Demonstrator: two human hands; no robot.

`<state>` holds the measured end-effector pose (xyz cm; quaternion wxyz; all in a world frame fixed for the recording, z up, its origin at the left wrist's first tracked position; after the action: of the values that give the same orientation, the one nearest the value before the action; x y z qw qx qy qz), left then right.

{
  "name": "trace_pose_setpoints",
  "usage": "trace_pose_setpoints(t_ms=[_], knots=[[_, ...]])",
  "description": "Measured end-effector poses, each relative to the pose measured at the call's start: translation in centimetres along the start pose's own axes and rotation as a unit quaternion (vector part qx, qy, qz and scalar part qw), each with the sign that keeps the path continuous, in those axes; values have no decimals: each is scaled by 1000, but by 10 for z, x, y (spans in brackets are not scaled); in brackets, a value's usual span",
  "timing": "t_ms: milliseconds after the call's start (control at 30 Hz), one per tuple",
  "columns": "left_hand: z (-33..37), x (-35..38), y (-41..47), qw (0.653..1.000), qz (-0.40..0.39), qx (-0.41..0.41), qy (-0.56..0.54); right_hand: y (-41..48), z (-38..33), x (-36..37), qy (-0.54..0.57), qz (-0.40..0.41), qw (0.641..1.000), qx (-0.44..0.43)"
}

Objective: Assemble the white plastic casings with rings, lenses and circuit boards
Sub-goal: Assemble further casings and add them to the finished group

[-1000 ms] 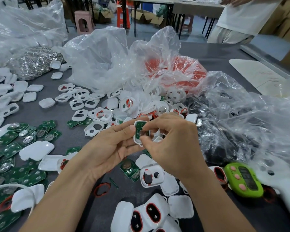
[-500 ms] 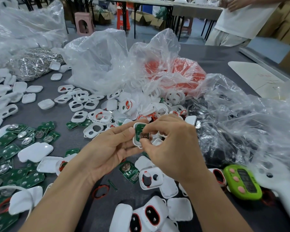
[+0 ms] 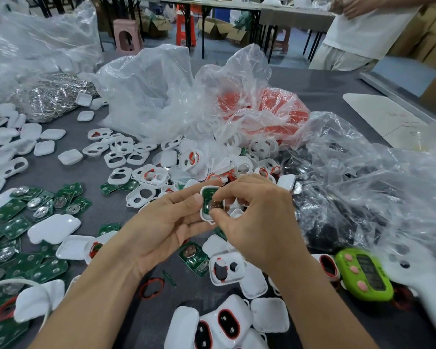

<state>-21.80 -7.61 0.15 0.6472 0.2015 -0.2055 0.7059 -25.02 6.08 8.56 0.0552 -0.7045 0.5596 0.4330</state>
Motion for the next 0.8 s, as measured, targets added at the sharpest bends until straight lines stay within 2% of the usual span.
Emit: trace_pose_setpoints(t_ms=[133,233,300,367,433,533,600,733,800], knots=[[0,1,0,1000,-14,10,8,2,6,7,18,-24,999,37],[-1,-2,1,997,21,29,65,2,11,13,37,-66,995,61],[-1,-4,3,993,45,38,102,2,16,11,104,-63,988,92],[-3,-5,4,991,60,42,109,6,28,4,201,-26,968,150],[-5,-5,5,992,63,44,102,8,40,3,242,-12,950,199],[-6,-4,5,992,52,44,108,7,48,21,271,-95,924,253],[-6,-3,5,991,41,47,116,5,49,30,274,-130,916,262],[-2,4,3,991,-2,56,124,5,49,31,253,-128,927,246],[0,7,1,991,-12,58,116,5,49,33,264,-132,921,253]])
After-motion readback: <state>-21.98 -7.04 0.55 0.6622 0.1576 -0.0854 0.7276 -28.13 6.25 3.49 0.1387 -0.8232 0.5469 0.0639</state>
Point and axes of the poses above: each hand's wrist, its own y-axis towards the middle knuckle, its own x-axis out of the palm, z = x × y, the point moved 7 cm from there along y, towards the middle knuckle, and after that the axes turned 11 degrees about x, right-handed, at the moved point
